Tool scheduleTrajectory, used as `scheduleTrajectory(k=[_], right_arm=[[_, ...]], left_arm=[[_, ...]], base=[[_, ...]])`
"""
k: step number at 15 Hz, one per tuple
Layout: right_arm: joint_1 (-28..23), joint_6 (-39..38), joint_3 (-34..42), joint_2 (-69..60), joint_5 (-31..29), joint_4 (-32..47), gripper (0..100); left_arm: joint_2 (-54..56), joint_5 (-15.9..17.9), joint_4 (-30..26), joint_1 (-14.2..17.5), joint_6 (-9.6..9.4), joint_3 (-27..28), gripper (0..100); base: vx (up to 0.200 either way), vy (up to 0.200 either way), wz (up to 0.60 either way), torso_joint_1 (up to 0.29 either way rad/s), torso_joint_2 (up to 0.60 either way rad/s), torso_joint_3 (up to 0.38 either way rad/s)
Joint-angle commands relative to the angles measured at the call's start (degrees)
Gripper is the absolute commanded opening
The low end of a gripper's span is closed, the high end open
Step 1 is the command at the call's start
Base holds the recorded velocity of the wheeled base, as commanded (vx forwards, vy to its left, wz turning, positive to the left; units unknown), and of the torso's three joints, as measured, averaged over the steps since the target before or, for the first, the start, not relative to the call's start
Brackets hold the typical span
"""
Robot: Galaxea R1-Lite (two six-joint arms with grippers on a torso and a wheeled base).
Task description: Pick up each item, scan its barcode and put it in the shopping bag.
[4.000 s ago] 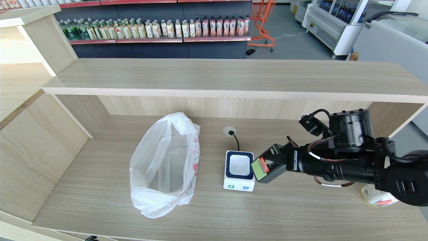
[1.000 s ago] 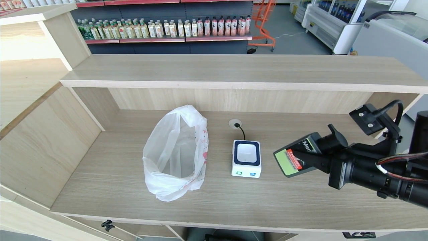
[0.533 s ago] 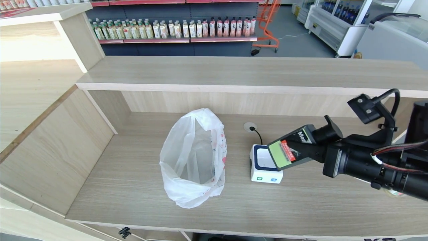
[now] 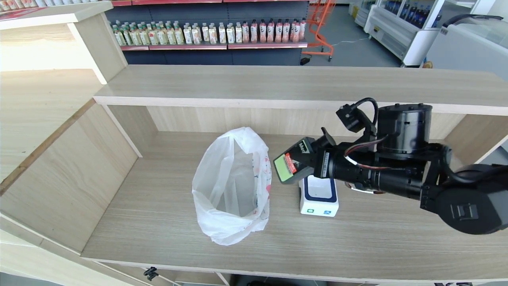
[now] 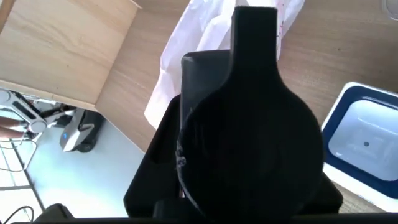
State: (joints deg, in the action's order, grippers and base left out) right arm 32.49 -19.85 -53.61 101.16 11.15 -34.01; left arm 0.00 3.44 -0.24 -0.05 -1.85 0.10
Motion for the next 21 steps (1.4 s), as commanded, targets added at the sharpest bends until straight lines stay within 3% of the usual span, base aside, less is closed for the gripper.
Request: scheduleTrajectory(k=[1,7,10,16,21], right_arm=[[1.70,-1.25,-5.71,8.71,0.27,0.61,0],[4.07,13.61,-6.15,19.60,0.45,-4.31,0],[4.34,21.43,-8.52,23.56,3.61,-6.07,0],[6.36,22.31,-18.46,28.57,6.16,-6.68,0],[6.71,29.78,-18.37,31.38,6.95,-6.42,0]], left_arm=[[0.00,-0.01,-0.02,-0.04,0.01,-0.01,100],[0.00,-0.01,-0.02,-0.04,0.01,-0.01,100],[-0.09,-0.01,-0.02,-0.04,0.01,-0.01,100],[-0.09,-0.01,-0.02,-0.04,0.01,-0.01,100],[-0.09,-0.01,-0.02,-0.04,0.01,-0.01,100]], base=[[0.000,0.000,0.00,0.000,0.00,0.000],[0.000,0.000,0.00,0.000,0.00,0.000],[0.000,0.000,0.00,0.000,0.00,0.000],[0.000,0.000,0.00,0.000,0.00,0.000],[0.000,0.000,0.00,0.000,0.00,0.000]])
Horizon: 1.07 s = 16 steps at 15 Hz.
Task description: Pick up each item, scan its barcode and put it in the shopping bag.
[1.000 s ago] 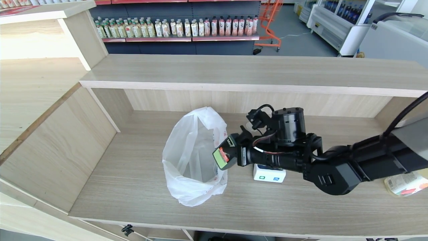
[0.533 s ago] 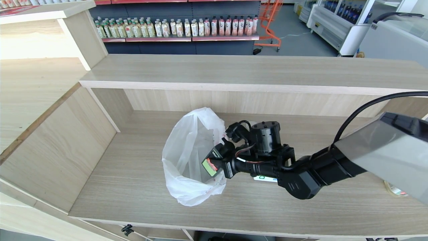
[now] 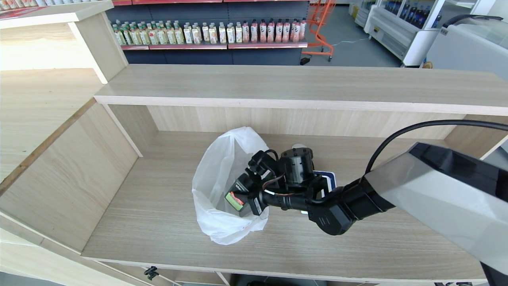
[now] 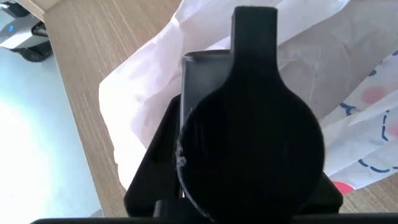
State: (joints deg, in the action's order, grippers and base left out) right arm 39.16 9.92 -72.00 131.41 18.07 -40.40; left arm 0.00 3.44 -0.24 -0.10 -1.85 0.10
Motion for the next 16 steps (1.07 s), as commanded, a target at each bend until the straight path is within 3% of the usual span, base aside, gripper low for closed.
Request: scheduleTrajectory(k=[1,2,4,13,16], right_arm=[[0.04,1.15,-0.25,1.21,-0.05,0.06,0],[0.04,1.77,-0.34,1.21,-0.05,0.06,100],[0.04,0.98,-0.86,0.51,0.21,0.06,100],[-5.41,-19.50,5.20,-15.31,0.83,5.16,100],[-6.99,-27.06,11.62,-35.79,1.36,20.54,100]], left_arm=[[-0.09,-0.01,-0.02,0.01,0.01,-0.01,100],[-0.09,-0.01,-0.02,0.01,0.01,-0.01,100],[0.00,-0.01,-0.02,0.01,0.01,-0.01,100],[-0.09,-0.01,-0.02,0.01,0.01,-0.01,100],[-0.09,-0.01,-0.02,0.01,0.01,-0.01,100]], base=[[0.000,0.000,0.00,0.000,0.00,0.000],[0.000,0.000,0.00,0.000,0.00,0.000],[0.000,0.000,0.00,0.000,0.00,0.000],[0.000,0.000,0.00,0.000,0.00,0.000],[0.000,0.000,0.00,0.000,0.00,0.000]])
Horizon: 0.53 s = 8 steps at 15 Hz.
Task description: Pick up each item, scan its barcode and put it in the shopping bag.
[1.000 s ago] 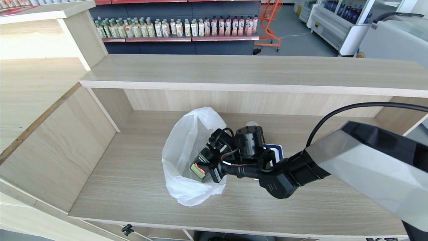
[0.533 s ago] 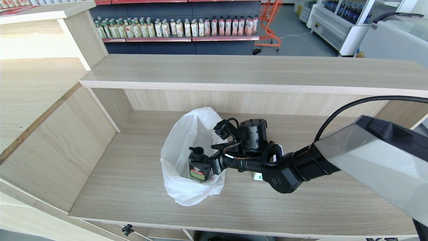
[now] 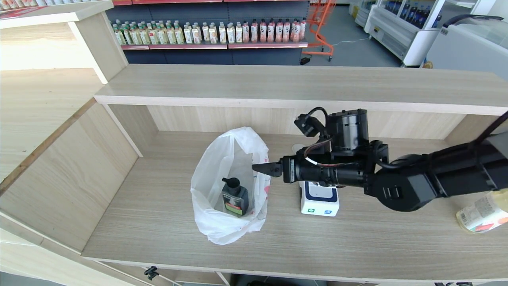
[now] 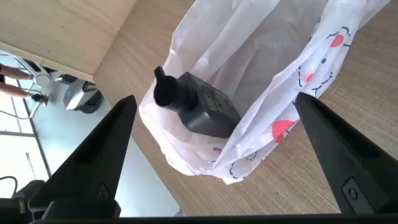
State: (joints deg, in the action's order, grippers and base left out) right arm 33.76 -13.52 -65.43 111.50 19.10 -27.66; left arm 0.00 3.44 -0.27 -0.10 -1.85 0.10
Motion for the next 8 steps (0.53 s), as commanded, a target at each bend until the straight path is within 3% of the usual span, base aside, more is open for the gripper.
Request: scheduleTrajectory(k=[1,3,4,5,8], right_arm=[[-2.55,-3.62,6.72,-19.65,0.23,10.43,100],[-7.39,-0.98,10.06,-27.65,-0.82,18.52,100],[-12.13,6.58,11.90,-31.43,-1.35,25.02,100],[-15.21,10.36,13.84,-32.48,-2.40,26.34,100],[-21.45,11.23,15.59,-35.91,-2.84,26.08,100]], left_arm=[[0.00,-0.01,0.00,0.01,0.01,-0.01,100],[-0.09,-0.01,0.00,0.01,0.01,-0.01,100],[-0.09,-0.01,0.00,0.01,0.01,-0.01,100],[-0.09,-0.01,0.00,0.01,0.01,-0.01,100],[-0.09,-0.01,0.00,0.01,0.01,-0.01,100]], base=[[0.000,0.000,0.00,0.000,0.00,0.000],[0.000,0.000,0.00,0.000,0.00,0.000],[0.000,0.000,0.00,0.000,0.00,0.000],[0.000,0.000,0.00,0.000,0.00,0.000],[0.000,0.000,0.00,0.000,0.00,0.000]])
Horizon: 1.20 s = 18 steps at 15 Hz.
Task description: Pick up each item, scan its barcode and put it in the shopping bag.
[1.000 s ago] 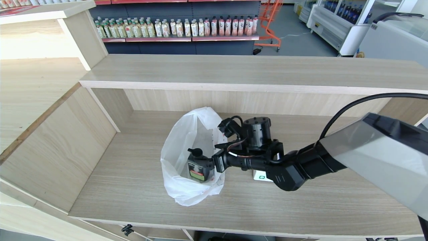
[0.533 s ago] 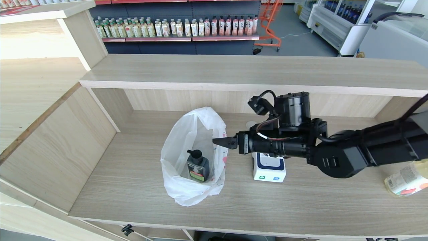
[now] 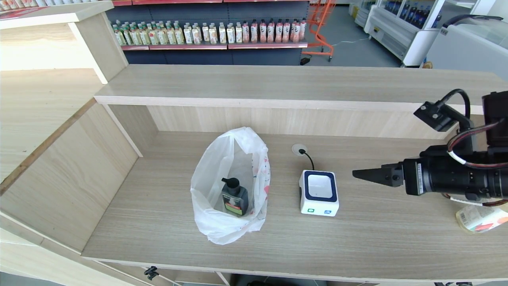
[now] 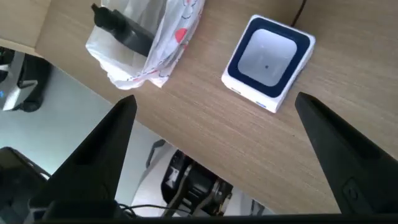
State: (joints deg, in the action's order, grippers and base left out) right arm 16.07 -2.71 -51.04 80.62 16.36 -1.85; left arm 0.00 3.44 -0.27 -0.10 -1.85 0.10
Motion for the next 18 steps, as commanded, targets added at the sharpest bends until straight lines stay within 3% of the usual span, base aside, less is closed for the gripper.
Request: scheduleTrajectory(k=[1,5,11,14,18], right_arm=[[-4.73,0.33,0.94,-5.29,-0.19,0.45,100],[-11.76,0.51,0.33,-6.17,-0.28,1.68,100],[-12.46,0.42,3.49,-7.14,-0.36,1.68,100],[-12.46,0.42,4.20,-7.05,-1.15,1.59,100],[-13.34,0.33,5.95,-7.84,-2.39,1.59,100]], left_arm=[[-0.09,-0.01,0.00,0.01,0.01,-0.10,100],[-0.09,-0.01,0.00,0.01,0.01,-0.01,100],[-0.09,-0.01,0.00,0.01,0.01,-0.01,100],[-0.09,-0.01,0.00,0.01,0.01,-0.01,100],[0.00,-0.01,0.00,0.01,-0.17,-0.01,100]], base=[[0.000,0.000,0.00,0.000,0.00,0.000],[0.000,0.000,0.00,0.000,0.00,0.000],[-0.200,0.000,0.00,-0.002,0.00,-0.002],[0.000,0.000,0.00,0.000,0.00,0.000],[0.000,-0.200,0.00,0.007,0.00,0.002]])
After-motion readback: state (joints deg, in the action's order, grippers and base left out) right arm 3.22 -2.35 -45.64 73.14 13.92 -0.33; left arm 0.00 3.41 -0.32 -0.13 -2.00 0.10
